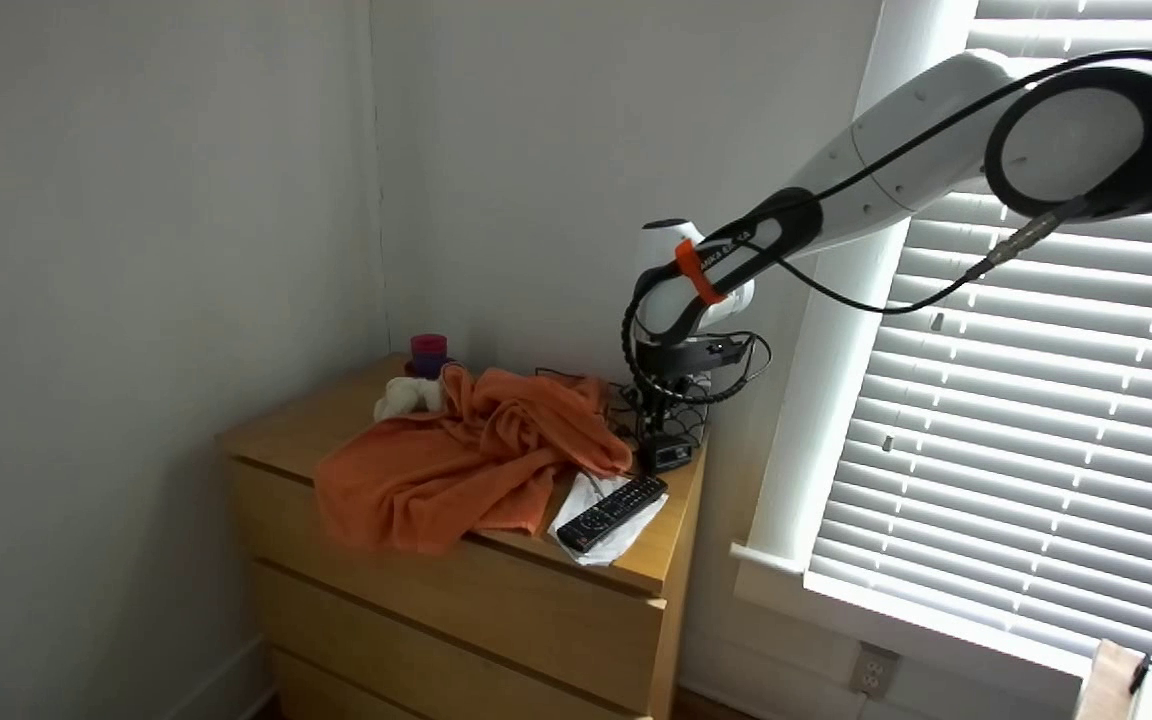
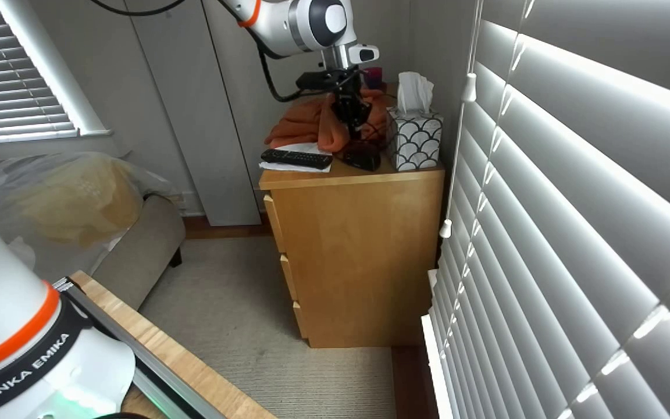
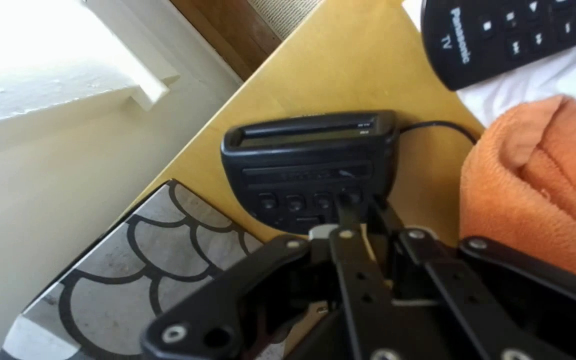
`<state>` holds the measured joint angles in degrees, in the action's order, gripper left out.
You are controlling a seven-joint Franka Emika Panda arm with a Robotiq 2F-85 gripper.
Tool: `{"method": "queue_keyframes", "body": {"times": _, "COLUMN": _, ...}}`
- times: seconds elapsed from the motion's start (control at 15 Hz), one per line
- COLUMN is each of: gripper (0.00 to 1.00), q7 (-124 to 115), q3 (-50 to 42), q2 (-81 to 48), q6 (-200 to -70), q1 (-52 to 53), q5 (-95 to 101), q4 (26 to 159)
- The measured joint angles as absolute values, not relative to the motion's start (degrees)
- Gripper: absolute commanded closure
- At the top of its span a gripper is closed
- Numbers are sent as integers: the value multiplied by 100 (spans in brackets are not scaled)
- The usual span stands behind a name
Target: Press a button on the bedside alarm clock radio
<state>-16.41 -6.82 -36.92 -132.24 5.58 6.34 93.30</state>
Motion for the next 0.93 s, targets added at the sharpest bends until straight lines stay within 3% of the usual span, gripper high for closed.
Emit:
{"method": "queue_keyframes", "body": {"times": 0.47, "gripper": 1, "q7": -849, "q3": -530, "q2": -2358, "q6": -13311, "q1": 576, "q5": 870, "q4": 10465}}
{"method": "queue_keyframes", "body": {"times": 0.93, "gripper": 0, "q7": -292, "q3": -394, "q2": -1284, "q6": -13468, "q1": 459, "q5": 872, "q4": 11274}}
